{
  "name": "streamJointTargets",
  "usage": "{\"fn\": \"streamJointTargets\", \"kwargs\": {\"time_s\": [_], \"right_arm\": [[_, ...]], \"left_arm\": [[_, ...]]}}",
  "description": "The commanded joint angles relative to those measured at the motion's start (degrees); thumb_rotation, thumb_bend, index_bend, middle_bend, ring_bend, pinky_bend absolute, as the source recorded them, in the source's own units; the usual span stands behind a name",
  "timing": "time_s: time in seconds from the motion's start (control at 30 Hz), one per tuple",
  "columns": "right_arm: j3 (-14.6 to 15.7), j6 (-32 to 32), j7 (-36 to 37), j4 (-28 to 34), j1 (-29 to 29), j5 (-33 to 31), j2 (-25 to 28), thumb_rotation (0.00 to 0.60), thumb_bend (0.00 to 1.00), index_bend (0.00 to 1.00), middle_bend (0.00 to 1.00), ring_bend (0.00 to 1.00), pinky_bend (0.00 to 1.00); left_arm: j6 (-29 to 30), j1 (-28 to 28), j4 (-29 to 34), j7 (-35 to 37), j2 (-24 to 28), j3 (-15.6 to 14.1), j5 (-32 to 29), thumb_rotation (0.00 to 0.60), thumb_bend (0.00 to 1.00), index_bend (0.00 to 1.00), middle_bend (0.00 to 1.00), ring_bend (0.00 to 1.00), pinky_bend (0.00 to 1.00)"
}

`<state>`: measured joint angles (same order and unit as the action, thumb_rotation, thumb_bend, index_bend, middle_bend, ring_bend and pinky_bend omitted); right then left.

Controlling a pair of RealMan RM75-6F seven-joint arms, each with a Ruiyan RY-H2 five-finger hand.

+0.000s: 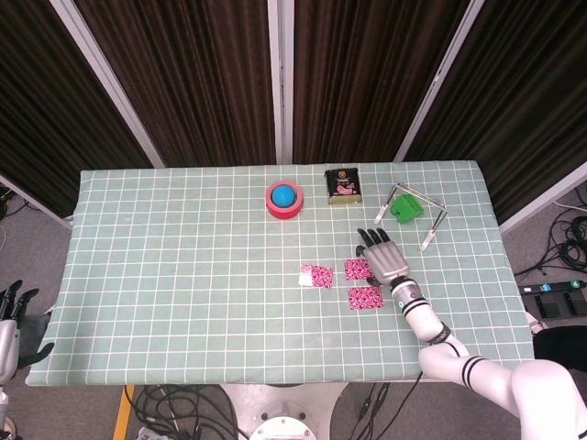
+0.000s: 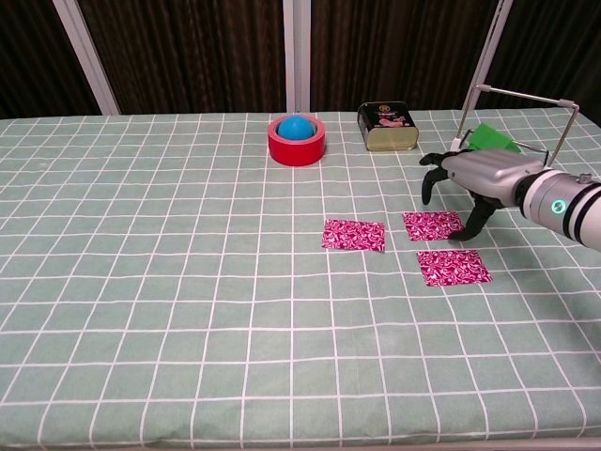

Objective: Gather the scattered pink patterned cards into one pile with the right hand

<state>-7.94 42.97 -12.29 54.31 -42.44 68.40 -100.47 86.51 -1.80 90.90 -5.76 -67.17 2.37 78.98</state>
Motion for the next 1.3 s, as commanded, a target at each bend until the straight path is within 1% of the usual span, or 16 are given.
{"fn": "streamJointTargets", "kwargs": {"time_s": [0.03, 0.43, 0.6, 0.67, 1.07, 1.13, 1.3], "right_arm": [[-0.11, -0.48, 0.58, -0.64, -0.33, 0.20, -0.52, 0.597, 0.11, 0.35, 0.01, 0.00, 0.00], [-0.63, -1.54, 0.02, 0.35, 0.13, -1.92, -0.30, 0.600, 0.11, 0.34, 0.02, 0.00, 0.00], [-0.82, -1.46, -0.88, 1.98, 0.33, -2.76, 0.72, 0.546, 0.10, 0.31, 0.02, 0.00, 0.00], [-0.99, -1.78, -1.41, 1.94, 0.22, -3.46, 0.70, 0.534, 0.10, 0.31, 0.02, 0.00, 0.00], [-1.60, -4.71, -2.59, -0.64, -1.31, -6.14, -0.72, 0.531, 0.10, 0.31, 0.01, 0.00, 0.00], [-1.65, -4.74, -2.36, -0.85, -1.34, -6.21, -0.78, 0.529, 0.10, 0.33, 0.02, 0.00, 0.00], [-1.50, -4.00, -1.78, -0.78, -1.07, -5.70, -0.66, 0.537, 0.14, 0.43, 0.04, 0.00, 0.00]], "left_arm": [[-0.10, 0.03, 0.04, -0.05, 0.01, 0.01, -0.09, 0.600, 0.08, 0.22, 0.16, 0.11, 0.15], [-0.07, 0.11, -0.21, 0.38, -0.03, 0.04, 0.17, 0.600, 0.08, 0.22, 0.16, 0.11, 0.15], [-0.13, 0.12, -0.42, 0.59, -0.07, 0.07, 0.13, 0.600, 0.08, 0.22, 0.16, 0.11, 0.15], [-0.19, 0.19, -0.46, 0.69, -0.11, 0.06, 0.26, 0.600, 0.08, 0.22, 0.16, 0.11, 0.15], [-0.04, -0.02, -0.41, 0.70, -0.06, 0.02, 0.07, 0.600, 0.08, 0.22, 0.16, 0.11, 0.15], [-0.02, -0.01, -0.38, 0.65, -0.07, 0.04, 0.09, 0.600, 0.08, 0.22, 0.16, 0.11, 0.15], [-0.01, 0.05, -0.35, 0.56, -0.06, 0.04, 0.23, 0.600, 0.08, 0.22, 0.16, 0.11, 0.15]]}}
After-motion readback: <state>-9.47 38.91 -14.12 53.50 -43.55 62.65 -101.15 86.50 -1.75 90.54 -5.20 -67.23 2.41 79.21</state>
